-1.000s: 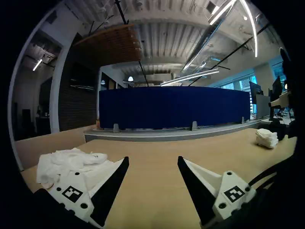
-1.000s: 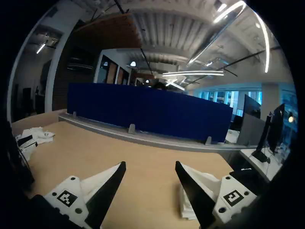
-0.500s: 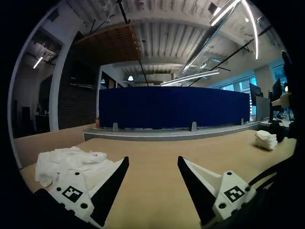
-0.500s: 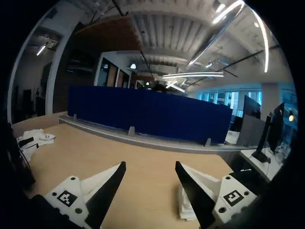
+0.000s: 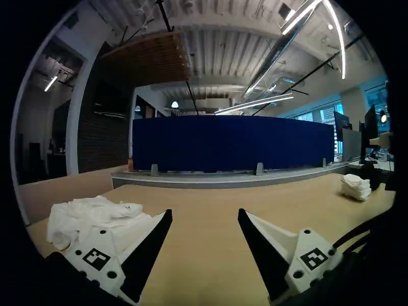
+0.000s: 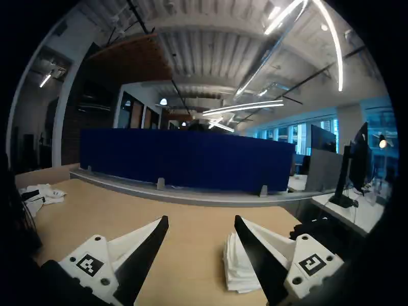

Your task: Fold towel

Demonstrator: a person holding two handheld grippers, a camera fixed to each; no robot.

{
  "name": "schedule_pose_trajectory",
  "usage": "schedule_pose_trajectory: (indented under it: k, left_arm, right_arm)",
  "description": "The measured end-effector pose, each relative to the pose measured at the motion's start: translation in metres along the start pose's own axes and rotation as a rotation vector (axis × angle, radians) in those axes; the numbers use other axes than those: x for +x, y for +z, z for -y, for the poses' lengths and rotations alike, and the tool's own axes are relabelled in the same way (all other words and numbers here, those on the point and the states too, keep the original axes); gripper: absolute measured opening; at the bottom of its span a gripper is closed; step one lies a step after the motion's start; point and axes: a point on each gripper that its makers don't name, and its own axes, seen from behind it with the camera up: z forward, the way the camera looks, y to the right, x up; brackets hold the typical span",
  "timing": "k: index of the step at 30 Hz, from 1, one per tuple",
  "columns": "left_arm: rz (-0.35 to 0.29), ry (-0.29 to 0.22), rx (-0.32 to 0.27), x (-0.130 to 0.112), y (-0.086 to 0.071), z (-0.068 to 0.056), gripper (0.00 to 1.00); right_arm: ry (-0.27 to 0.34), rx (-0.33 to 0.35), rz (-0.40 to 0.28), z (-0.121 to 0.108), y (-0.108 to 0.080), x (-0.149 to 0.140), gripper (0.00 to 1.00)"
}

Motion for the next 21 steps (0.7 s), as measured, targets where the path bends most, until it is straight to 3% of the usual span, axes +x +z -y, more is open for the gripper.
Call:
schedule_pose_trajectory:
  k: [11, 21]
  left_arm:
    - [0.0, 0.0, 0.0, 0.0, 0.0, 0.0, 0.96]
    - [0.0, 0.0, 0.0, 0.0, 0.0, 0.0, 0.96]
  right_arm:
    - [0.113, -0.041, -0.025, -0.018, -0.001, -0.061, 1.0]
    - [0.116, -0.036, -0.042, -0.019, 0.005, -0.085, 1.0]
